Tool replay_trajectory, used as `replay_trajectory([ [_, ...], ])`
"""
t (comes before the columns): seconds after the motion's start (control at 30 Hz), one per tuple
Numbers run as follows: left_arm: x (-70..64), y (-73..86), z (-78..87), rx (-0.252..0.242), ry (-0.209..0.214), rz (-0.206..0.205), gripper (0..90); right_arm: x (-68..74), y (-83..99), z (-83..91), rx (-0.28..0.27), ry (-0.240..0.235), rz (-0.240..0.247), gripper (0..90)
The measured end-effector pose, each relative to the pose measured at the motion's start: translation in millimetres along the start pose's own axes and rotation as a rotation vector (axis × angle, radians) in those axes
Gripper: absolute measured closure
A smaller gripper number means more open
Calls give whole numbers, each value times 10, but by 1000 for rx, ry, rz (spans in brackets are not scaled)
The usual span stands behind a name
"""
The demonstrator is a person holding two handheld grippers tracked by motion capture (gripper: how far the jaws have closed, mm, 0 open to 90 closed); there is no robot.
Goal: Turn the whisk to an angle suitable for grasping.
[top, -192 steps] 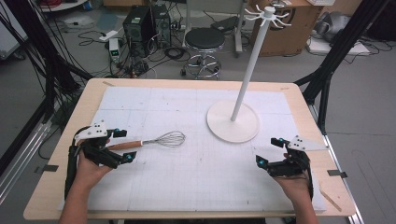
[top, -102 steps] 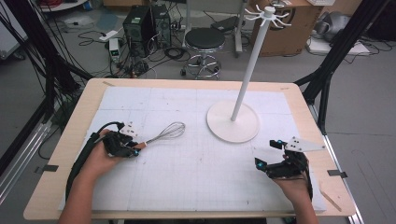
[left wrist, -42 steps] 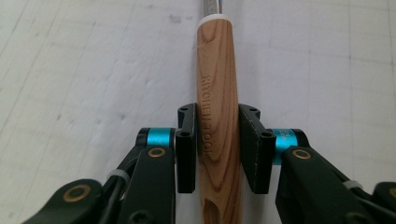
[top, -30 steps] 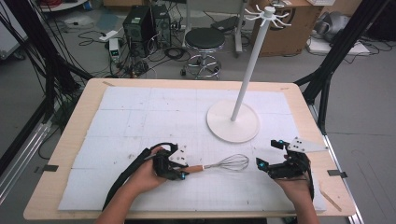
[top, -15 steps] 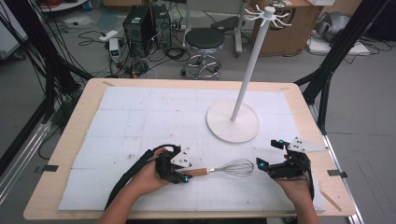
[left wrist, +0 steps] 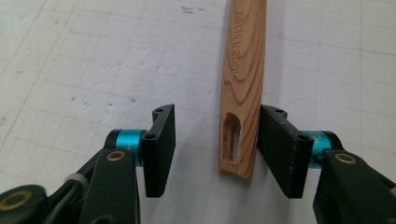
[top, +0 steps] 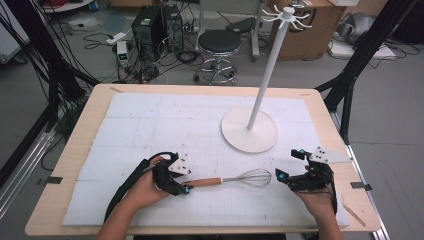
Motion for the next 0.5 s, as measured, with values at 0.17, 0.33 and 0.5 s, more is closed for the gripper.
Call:
replay_trajectory([
  [0.17, 111, 37, 0, 7, -48, 43, 435, 1, 0, 1, 0, -1, 0, 3],
  [0.33, 195, 65, -28, -10, -57, 102, 393, 1, 0, 3, 0, -2, -2, 3],
  [0.5, 292, 88, -22, -16, -84, 150, 363, 4, 3, 9, 2, -2, -5, 3],
])
Point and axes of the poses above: each handheld gripper's, and its own axes: z roughly backward along the jaws, y roughly out of its underside, x roughly to its left, the point moved 8 cm from there along -z, roughly forward along the jaws, and after that the axes turned 10 degrees about -y, right-handed, at the moved point
